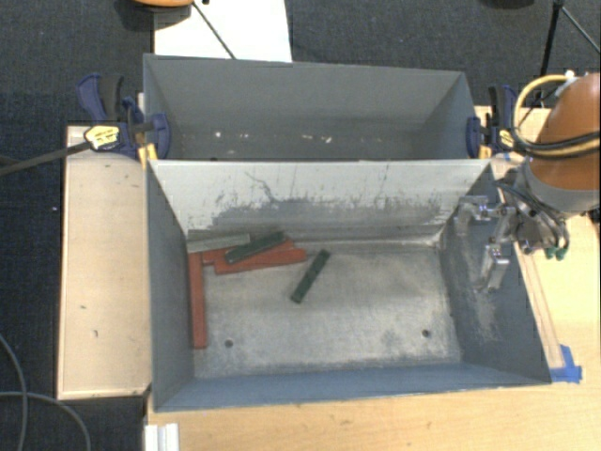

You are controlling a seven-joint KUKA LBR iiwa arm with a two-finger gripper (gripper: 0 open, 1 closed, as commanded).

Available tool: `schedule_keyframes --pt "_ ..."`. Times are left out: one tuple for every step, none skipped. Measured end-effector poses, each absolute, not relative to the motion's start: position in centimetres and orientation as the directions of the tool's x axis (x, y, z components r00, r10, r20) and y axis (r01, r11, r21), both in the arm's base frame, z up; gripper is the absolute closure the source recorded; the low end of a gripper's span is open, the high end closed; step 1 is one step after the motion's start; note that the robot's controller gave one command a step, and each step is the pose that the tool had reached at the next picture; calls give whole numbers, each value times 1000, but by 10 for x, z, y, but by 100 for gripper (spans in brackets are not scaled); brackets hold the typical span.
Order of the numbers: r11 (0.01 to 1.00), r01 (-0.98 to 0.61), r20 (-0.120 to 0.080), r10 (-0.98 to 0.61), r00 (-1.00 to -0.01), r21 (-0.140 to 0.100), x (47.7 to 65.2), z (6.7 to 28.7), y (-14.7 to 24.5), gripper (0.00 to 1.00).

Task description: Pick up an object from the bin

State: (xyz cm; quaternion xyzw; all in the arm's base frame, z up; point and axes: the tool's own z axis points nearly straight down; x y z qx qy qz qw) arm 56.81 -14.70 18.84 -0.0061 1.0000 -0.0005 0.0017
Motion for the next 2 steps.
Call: schedule_keyframes --pt "1000 -13 -3 -13 -1000 -1 568 188 -147 0" --pt "997 -71 -5 -71 -997 -2 583 158 -134 0"
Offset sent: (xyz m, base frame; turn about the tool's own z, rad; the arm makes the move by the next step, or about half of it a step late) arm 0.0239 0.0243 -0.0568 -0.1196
